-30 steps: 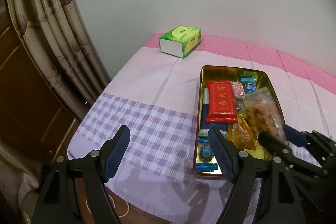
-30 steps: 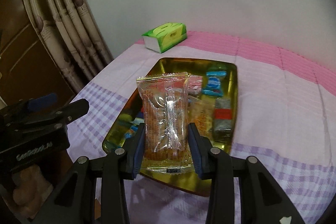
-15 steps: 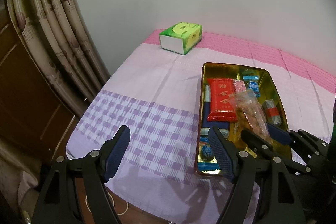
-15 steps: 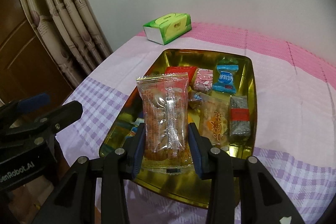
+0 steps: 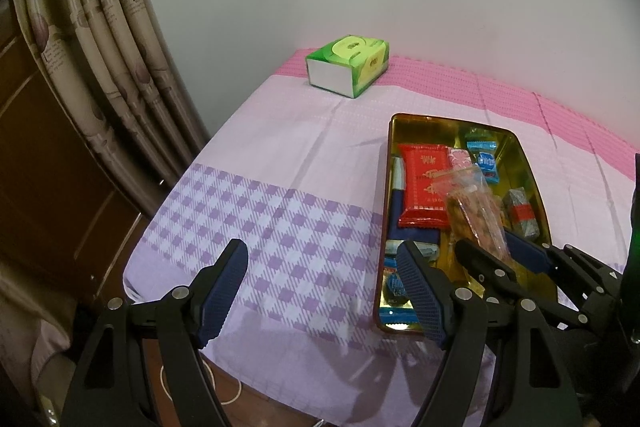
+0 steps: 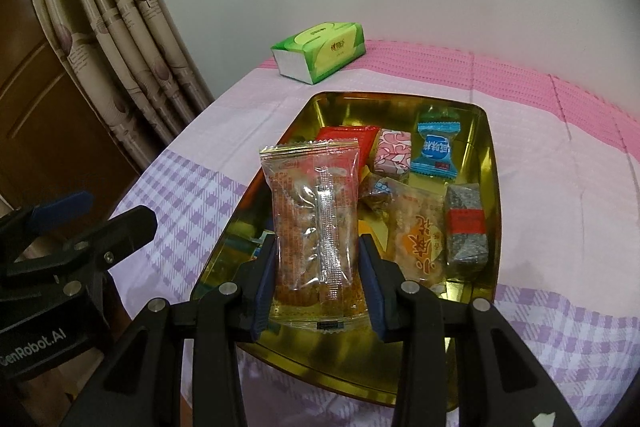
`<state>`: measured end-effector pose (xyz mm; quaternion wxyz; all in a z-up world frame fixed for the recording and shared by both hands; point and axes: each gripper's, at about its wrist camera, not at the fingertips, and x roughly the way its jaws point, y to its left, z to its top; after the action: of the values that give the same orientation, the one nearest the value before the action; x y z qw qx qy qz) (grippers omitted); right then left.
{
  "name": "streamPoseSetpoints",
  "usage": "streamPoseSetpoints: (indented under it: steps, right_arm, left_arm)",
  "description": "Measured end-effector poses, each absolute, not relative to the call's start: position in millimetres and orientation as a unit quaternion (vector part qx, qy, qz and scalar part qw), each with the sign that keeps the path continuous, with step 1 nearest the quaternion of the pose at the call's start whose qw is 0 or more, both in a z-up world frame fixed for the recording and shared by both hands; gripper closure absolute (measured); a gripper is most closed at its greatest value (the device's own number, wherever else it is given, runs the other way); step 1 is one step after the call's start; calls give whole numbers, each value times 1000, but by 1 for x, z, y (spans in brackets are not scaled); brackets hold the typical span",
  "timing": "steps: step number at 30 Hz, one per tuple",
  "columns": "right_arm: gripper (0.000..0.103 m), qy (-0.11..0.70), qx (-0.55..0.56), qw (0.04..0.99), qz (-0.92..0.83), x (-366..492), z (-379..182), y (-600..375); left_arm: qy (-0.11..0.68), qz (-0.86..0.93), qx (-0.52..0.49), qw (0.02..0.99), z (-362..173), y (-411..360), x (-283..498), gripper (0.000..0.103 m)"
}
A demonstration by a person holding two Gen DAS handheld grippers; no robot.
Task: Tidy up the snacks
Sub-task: 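Carry the clear brown-snack bag into the tray with the right gripper and release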
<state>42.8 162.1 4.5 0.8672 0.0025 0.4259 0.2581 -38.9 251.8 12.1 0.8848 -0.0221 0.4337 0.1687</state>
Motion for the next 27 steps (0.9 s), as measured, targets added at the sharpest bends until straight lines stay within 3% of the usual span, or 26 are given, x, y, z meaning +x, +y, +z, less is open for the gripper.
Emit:
streamPoseSetpoints:
  steps: [27]
  right_arm:
    - [66, 422, 20, 868, 261, 41, 8, 162]
  left_arm:
    - [436, 172, -24, 883, 9, 255, -40, 26]
